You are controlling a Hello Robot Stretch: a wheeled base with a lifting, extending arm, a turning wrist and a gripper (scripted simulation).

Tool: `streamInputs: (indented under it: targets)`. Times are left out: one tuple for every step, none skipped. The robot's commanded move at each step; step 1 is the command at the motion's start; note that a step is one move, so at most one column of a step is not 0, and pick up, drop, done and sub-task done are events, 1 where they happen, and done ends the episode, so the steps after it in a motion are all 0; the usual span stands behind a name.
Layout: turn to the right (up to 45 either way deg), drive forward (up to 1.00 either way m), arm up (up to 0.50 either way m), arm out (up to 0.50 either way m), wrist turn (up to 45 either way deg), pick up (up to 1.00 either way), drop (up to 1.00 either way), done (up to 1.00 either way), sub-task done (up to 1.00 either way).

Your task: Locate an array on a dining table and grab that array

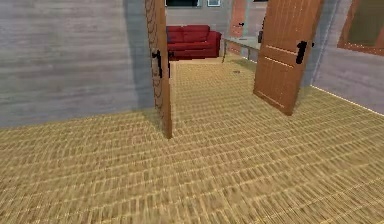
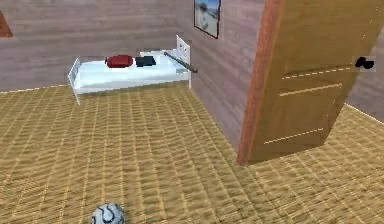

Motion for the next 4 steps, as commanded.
streamInputs:
  targets:
    - [0.0,0.6,0.0,0.0,0.0,0.0,0.0,0.0,0.0]
    - [18.0,0.0,0.0,0.0,0.0,0.0,0.0,0.0,0.0]
    - [0.0,1.0,0.0,0.0,0.0,0.0,0.0,0.0,0.0]
    - [-3.0,0.0,0.0,0.0,0.0,0.0,0.0,0.0,0.0]
